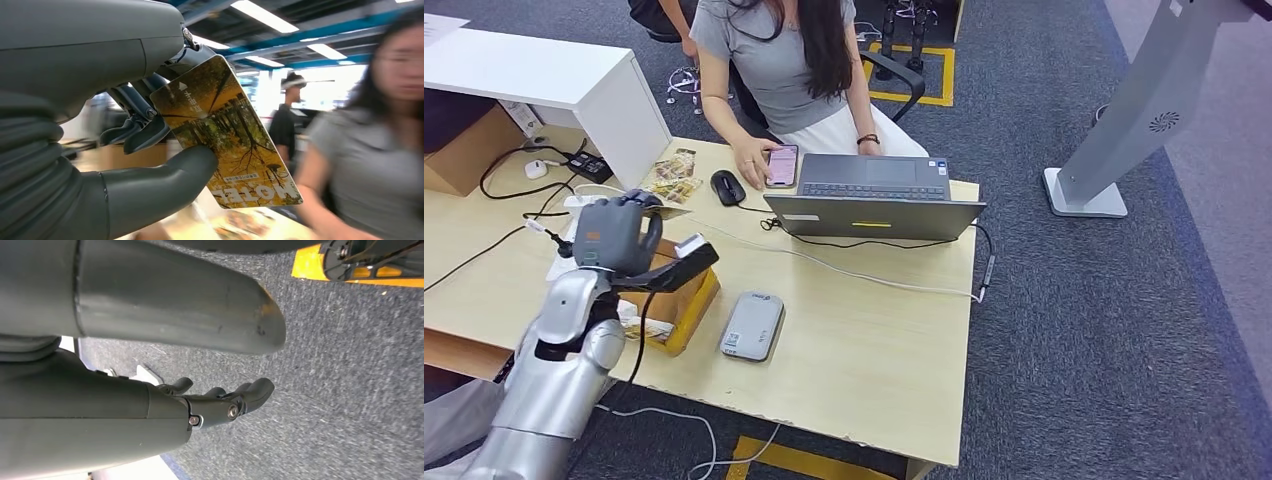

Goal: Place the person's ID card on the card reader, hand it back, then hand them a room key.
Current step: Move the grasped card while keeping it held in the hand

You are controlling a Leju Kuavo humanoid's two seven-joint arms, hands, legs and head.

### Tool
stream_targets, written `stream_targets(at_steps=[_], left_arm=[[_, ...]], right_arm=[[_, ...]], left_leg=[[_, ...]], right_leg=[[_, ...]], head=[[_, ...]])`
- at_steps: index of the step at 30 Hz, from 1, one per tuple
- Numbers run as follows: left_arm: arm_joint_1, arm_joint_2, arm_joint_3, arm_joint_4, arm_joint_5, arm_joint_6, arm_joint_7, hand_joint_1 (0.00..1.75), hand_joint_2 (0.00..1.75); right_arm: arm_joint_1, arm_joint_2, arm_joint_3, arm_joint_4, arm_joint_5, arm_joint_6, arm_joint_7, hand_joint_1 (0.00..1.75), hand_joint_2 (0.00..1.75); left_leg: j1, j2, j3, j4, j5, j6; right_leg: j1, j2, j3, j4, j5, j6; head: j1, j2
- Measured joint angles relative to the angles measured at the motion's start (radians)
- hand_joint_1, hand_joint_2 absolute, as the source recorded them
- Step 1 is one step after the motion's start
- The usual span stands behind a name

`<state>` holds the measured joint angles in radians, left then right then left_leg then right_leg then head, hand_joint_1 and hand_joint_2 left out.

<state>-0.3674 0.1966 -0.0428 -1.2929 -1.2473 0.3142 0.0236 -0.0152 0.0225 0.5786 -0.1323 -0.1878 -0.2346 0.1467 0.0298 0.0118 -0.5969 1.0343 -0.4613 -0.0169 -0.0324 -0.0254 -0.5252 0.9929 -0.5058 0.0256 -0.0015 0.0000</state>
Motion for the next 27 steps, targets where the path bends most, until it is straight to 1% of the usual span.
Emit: stream_targets(at_steps=[2, 4, 11, 21, 27], left_arm=[[0.003, -0.021, -0.034, 0.002, 0.005, 0.005, 0.008, 1.75, 1.75], [0.003, -0.031, -0.053, 0.003, 0.013, 0.008, 0.012, 1.75, 1.75], [0.009, -0.048, -0.077, 0.007, 0.033, -0.005, 0.011, 1.75, 1.75], [0.028, -0.059, -0.088, 0.015, 0.036, -0.010, 0.010, 1.75, 1.75], [0.030, -0.061, -0.100, 0.031, 0.026, -0.041, 0.010, 1.75, 1.75]], right_arm=[[-0.001, 0.000, 0.001, -0.001, 0.000, 0.000, -0.001, 0.00, 0.00], [0.000, 0.000, 0.003, -0.001, 0.000, 0.000, -0.001, 0.00, 0.00], [0.000, 0.000, 0.014, -0.001, 0.011, 0.010, -0.001, 0.00, 0.00], [0.000, 0.000, 0.018, -0.001, 0.014, 0.012, -0.001, 0.00, 0.00], [0.000, 0.000, 0.018, -0.001, 0.012, 0.014, -0.001, 0.00, 0.00]], left_leg=[[0.000, 0.001, 0.000, 0.000, 0.000, 0.000], [0.000, 0.002, 0.000, 0.000, 0.000, 0.000], [0.001, 0.001, 0.000, 0.000, 0.000, 0.000], [0.000, 0.001, -0.001, 0.000, 0.000, 0.000], [0.001, 0.001, -0.001, 0.000, 0.000, 0.000]], right_leg=[[0.000, 0.001, -0.001, 0.000, 0.000, 0.000], [0.000, 0.001, -0.001, 0.000, 0.001, 0.000], [0.001, 0.001, -0.002, 0.001, 0.000, 0.000], [0.001, 0.001, -0.002, 0.000, 0.000, 0.000], [0.001, 0.001, -0.002, 0.000, 0.000, 0.000]], head=[[0.000, 0.000], [0.000, 0.000], [0.000, 0.000], [0.000, 0.000], [0.000, 0.000]])
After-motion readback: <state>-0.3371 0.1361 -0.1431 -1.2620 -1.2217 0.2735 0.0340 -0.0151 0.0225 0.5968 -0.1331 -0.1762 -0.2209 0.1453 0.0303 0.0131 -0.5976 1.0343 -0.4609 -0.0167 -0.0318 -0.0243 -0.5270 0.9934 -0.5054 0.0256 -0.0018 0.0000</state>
